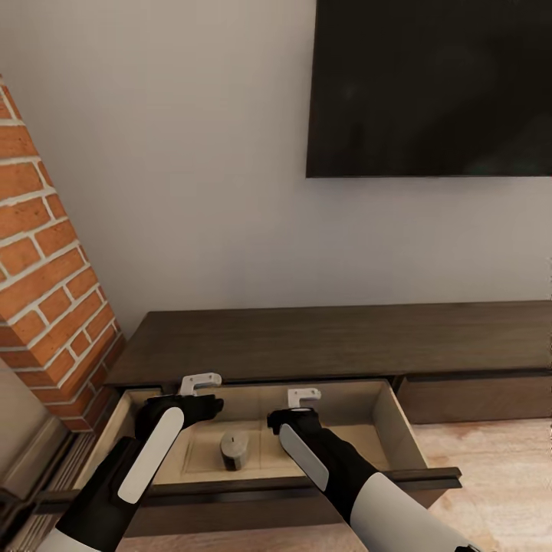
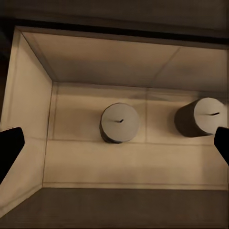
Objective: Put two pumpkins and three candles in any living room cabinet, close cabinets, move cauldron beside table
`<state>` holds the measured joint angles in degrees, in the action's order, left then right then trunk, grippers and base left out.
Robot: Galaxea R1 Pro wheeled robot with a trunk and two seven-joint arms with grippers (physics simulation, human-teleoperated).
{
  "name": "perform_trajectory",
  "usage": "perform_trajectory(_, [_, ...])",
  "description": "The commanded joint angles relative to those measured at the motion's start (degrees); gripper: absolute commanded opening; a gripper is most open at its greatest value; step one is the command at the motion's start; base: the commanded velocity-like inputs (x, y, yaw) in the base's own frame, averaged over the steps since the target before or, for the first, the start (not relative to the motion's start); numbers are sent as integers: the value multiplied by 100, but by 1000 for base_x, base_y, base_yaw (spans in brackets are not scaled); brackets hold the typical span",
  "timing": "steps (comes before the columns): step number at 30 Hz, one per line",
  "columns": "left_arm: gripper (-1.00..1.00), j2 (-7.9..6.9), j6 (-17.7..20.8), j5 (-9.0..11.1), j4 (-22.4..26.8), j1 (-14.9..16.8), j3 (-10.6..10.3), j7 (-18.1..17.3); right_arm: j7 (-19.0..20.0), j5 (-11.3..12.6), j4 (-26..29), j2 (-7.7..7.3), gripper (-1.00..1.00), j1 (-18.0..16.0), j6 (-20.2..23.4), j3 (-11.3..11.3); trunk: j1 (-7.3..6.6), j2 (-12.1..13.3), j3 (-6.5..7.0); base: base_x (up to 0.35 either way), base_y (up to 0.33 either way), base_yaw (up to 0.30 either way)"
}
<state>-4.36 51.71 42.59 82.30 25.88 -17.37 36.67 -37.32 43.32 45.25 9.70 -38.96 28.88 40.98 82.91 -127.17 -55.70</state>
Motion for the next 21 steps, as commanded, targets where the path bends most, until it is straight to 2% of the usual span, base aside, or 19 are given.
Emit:
perform_trajectory(1, [100, -5, 5, 56, 6, 5, -12, 60, -47, 42, 11, -3, 100, -6, 111, 15, -25, 39, 13, -200, 66, 0])
perform_trajectory(7, [100, -9, 5, 56, 5, 6, -12, 63, -47, 52, 18, -3, 100, -6, 417, 6, -157, 280, 121, -200, 70, 0])
perform_trajectory(11, [100, -10, 12, 56, 5, 7, -12, 65, -52, 54, 118, -6, 100, -6, 618, -90, -245, 440, 193, -26, 8, 0])
perform_trajectory(13, [100, -7, 16, 60, 5, 7, -12, 63, -55, 48, 318, -10, 100, -6, 805, -215, -289, 520, 228, -6, 2, 0])
perform_trajectory(16, [100, -4, 22, 65, 5, 11, -12, 60, -49, 46, 445, -11, 100, -6, 1091, -279, -354, 641, 282, -2, 1, 0])
perform_trajectory(21, [100, -19, 23, 65, 5, 13, -12, 60, -47, 47, 449, -12, 100, -6, 1107, -283, -464, 841, 372, 0, 0, 0])
